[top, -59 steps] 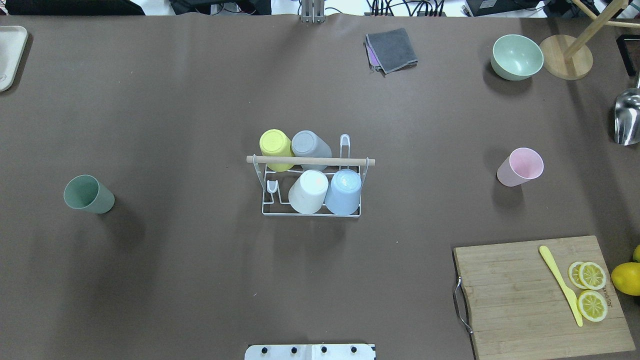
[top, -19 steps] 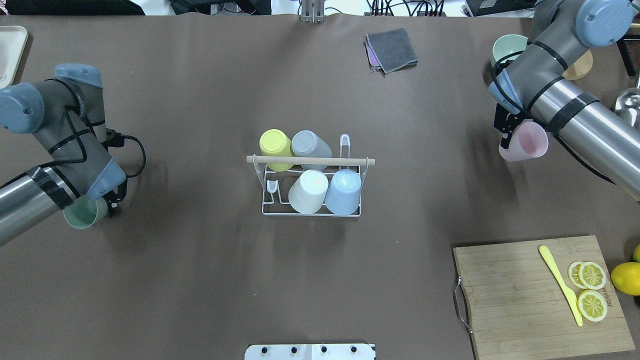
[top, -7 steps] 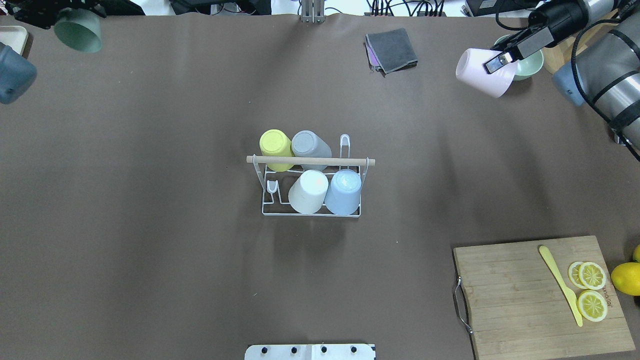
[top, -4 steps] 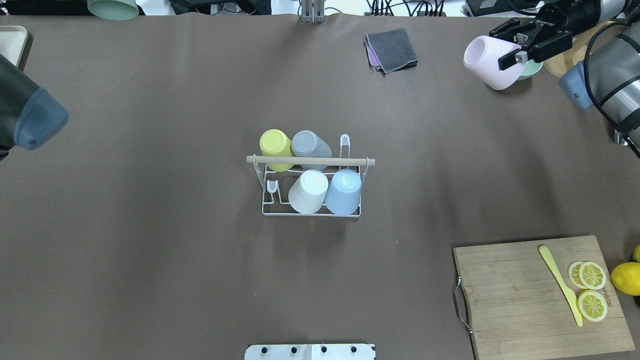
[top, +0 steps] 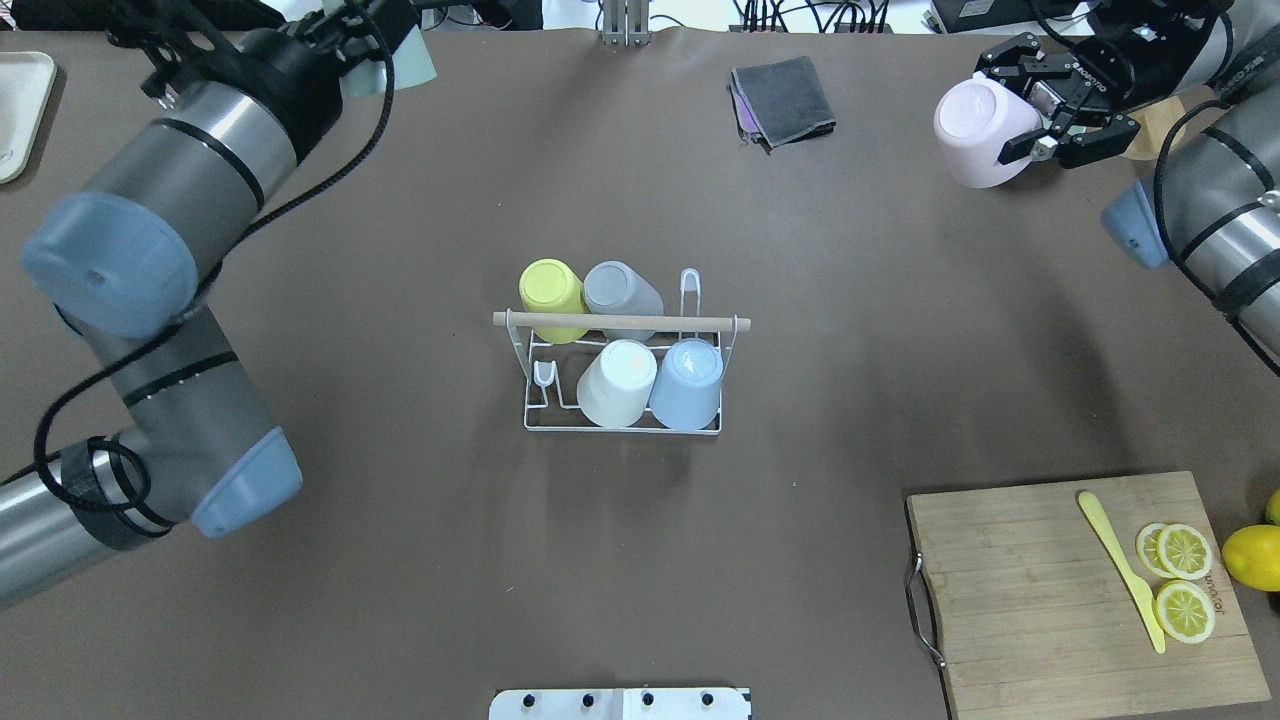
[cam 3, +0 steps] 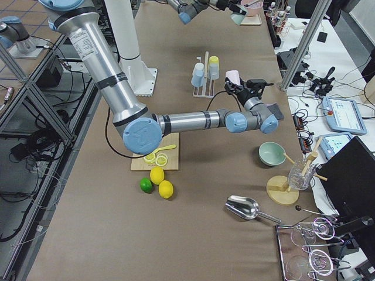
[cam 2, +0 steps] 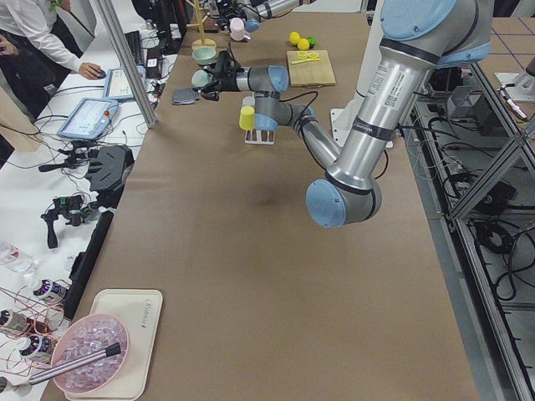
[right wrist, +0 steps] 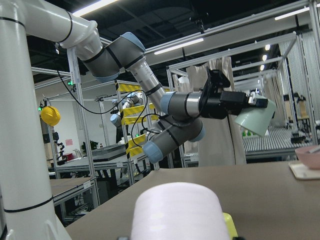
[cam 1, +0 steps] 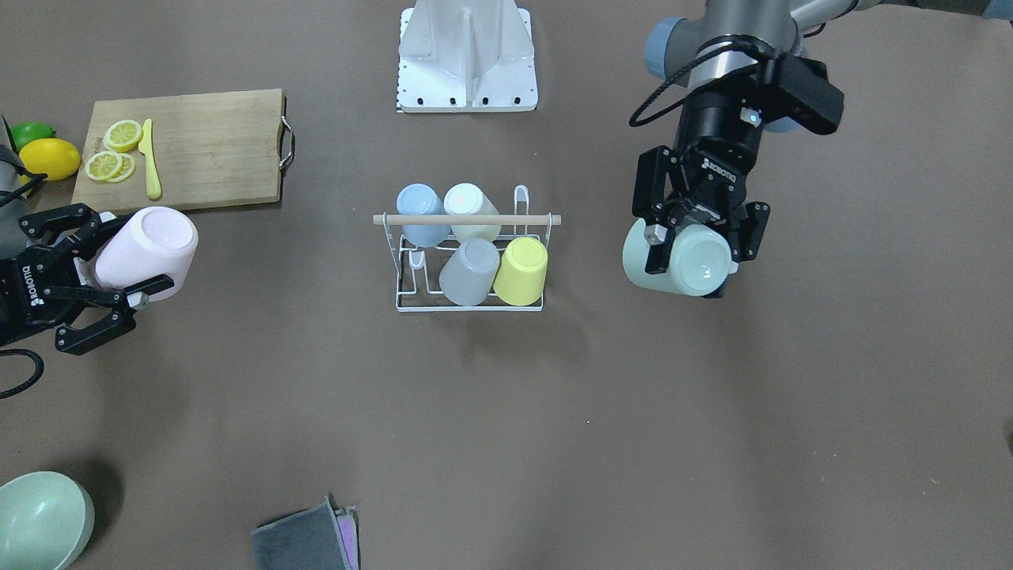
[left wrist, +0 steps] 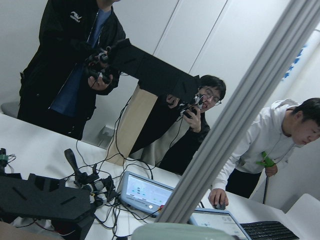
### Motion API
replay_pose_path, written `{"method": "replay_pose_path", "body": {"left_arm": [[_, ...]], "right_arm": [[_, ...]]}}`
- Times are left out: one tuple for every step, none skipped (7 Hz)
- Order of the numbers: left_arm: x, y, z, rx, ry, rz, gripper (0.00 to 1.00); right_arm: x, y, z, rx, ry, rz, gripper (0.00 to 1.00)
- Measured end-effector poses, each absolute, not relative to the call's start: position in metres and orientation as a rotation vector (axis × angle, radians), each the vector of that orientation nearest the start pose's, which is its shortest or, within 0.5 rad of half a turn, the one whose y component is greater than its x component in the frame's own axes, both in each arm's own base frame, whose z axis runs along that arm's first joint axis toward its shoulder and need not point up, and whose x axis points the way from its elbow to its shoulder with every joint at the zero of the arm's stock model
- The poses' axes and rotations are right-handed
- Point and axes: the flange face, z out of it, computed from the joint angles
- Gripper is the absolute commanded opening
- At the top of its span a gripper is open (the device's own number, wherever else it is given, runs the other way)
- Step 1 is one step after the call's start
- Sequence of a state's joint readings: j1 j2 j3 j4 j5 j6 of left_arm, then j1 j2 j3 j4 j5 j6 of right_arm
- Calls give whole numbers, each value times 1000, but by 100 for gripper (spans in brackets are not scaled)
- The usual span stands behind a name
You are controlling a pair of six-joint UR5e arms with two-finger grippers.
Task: Place cup on cup holder
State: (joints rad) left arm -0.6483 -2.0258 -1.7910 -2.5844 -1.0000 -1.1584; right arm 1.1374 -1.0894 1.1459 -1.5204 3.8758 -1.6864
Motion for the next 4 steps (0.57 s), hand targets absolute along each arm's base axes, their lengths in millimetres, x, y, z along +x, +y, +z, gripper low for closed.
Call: {"method": "replay_pose_path", "body": {"left_arm": [[355,-467,185,1240,1231,-653,0],[377,-441,180,1257,1246,-639,0],[402,-413,178,1249,1267,-616,0],[427,-386,182,1237,1268,-599,0]], "right_arm": [[-248,-637,447,-2019,2419,1253,35],[-265,-632,446,-2066,2325,1212,35],[-281,-628,439,-2092,2252,1177,35],[-293,-626,430,-2105,2204,1134,35]]}}
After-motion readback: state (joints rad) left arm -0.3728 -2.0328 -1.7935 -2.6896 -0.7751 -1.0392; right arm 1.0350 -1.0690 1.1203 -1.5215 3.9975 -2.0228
